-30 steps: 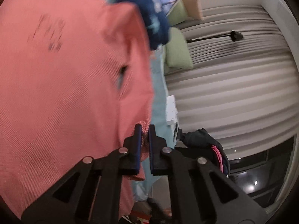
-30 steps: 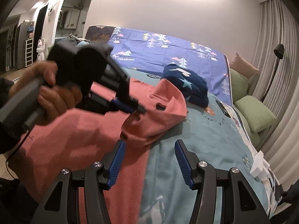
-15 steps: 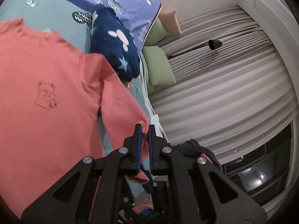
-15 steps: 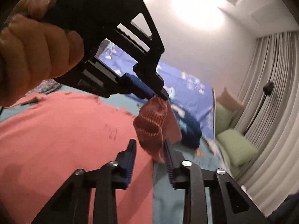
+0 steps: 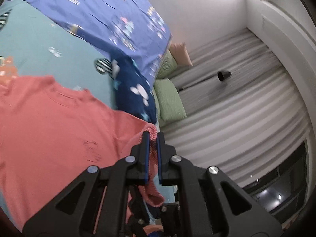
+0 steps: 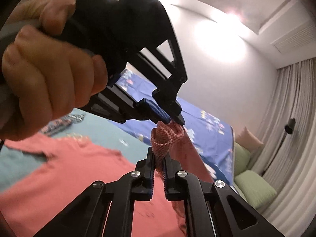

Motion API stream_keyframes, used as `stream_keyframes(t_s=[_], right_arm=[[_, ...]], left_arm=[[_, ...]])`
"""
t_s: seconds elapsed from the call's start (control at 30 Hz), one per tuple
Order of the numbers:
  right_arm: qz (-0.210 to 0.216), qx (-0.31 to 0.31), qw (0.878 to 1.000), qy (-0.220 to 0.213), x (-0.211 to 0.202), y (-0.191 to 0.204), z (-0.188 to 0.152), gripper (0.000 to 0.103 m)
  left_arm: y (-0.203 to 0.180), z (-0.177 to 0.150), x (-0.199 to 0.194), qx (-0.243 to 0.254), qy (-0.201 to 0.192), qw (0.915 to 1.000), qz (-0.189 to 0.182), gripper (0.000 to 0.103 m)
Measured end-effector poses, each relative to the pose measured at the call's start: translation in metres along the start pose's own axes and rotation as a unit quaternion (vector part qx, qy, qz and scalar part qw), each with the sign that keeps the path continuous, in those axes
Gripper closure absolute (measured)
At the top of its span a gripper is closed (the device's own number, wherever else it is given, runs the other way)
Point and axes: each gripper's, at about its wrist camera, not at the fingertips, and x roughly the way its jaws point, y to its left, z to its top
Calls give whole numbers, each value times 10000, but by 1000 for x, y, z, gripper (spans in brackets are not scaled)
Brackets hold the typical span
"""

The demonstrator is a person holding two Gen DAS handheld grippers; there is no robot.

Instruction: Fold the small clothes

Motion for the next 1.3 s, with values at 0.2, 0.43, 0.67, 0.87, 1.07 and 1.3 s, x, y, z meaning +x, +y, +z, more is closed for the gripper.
stream_keyframes(t_s=[0.2, 0.43, 0.67, 0.87, 1.07, 1.3], right_arm=[[498, -201, 9984, 163, 13, 40, 7, 97], [975, -448, 9934, 413, 25, 80, 1, 91], [1685, -275, 9814, 883, 12, 78, -22, 51], [1920, 692, 9674, 1501, -14, 11, -49, 36], [1832, 1228, 9526, 2097, 0, -40, -75, 34], [2152, 1916, 9207, 2632, 82, -85, -77, 33]], left_arm=[[55, 9, -27, -490, -105, 9986, 150, 95], [107, 9, -46, -816, -152, 9964, 196, 95], [172, 3, -47, -1332, -126, 9905, 328, 95], [232, -1, -61, -1756, -276, 9810, 779, 94], [244, -8, -95, -1566, -783, 9657, 1916, 94], [172, -13, -97, -95, -1012, 9609, 2575, 81]])
